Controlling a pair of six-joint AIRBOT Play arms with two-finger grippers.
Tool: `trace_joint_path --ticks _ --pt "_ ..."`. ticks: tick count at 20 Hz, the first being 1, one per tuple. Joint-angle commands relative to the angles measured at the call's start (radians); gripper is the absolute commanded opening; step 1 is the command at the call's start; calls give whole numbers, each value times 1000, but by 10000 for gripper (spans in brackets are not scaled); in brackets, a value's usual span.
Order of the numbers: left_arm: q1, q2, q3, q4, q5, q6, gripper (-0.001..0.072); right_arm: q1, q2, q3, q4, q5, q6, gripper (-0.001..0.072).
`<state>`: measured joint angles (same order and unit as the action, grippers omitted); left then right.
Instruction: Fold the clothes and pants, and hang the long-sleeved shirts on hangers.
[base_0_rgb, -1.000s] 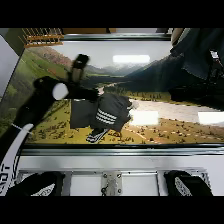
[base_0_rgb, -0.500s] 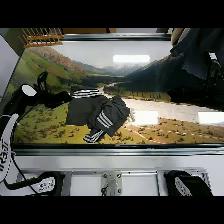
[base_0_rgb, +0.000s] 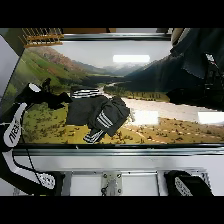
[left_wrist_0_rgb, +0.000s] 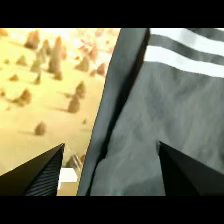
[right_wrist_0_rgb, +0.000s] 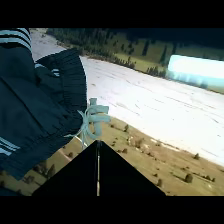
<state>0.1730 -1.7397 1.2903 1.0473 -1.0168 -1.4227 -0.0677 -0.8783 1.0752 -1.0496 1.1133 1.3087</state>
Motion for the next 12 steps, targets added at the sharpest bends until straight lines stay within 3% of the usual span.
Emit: trace_joint_path --ticks 1,3,4,5,6,8,9,12 --pt "-40 -88 84 -2 -59 1 622 1 -21 0 9 2 30 25" --pt "-73 -106 115 -1 -69 0 601 1 -49 0 49 1 31 25" --pt "-84 -105 129 -1 -68 -6 323 1 -74 0 75 -1 31 27" --pt "-87 -103 154 -1 -74 -4 -2 1 -104 0 92 -11 31 31" --pt "-87 -95 180 -1 -76 -6 5 1 -144 0 99 -19 31 72" --pt "-81 -68 225 -1 -84 -6 5 4 -247 0 126 -45 31 610" --pt "-82 -54 240 -1 -84 -5 5 10 -306 0 143 -74 31 655" --pt "-82 -25 255 -1 -87 -5 5 60 -514 0 253 -175 30 653"
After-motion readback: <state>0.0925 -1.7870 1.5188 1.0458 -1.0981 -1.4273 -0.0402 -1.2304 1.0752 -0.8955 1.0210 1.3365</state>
